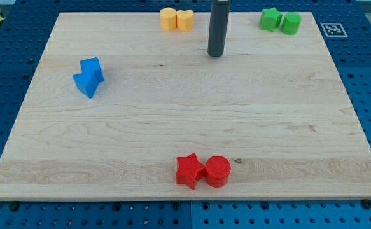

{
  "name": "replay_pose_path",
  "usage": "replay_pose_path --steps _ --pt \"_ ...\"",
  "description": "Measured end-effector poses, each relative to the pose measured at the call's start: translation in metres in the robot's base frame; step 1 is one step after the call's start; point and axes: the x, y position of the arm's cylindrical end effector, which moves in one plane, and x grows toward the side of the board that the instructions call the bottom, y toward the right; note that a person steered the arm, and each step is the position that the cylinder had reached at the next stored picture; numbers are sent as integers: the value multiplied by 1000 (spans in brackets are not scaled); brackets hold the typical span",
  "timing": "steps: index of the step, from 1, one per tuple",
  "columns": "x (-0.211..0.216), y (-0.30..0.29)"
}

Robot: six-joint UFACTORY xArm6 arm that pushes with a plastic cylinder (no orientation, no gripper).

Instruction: Move the heart diagonally to the bottom left of green star

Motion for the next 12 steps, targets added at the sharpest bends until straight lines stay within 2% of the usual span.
replay_pose_path --steps 1,2,3,4,7,9,10,11,12 --pt "-23 40" --pt "-69 68" --pt "-105 54" --pt "-132 1" --pt "-122 -114" --pt "-76 -75" --pt "-85 -80" --pt "-118 -103" --pt "-133 -105"
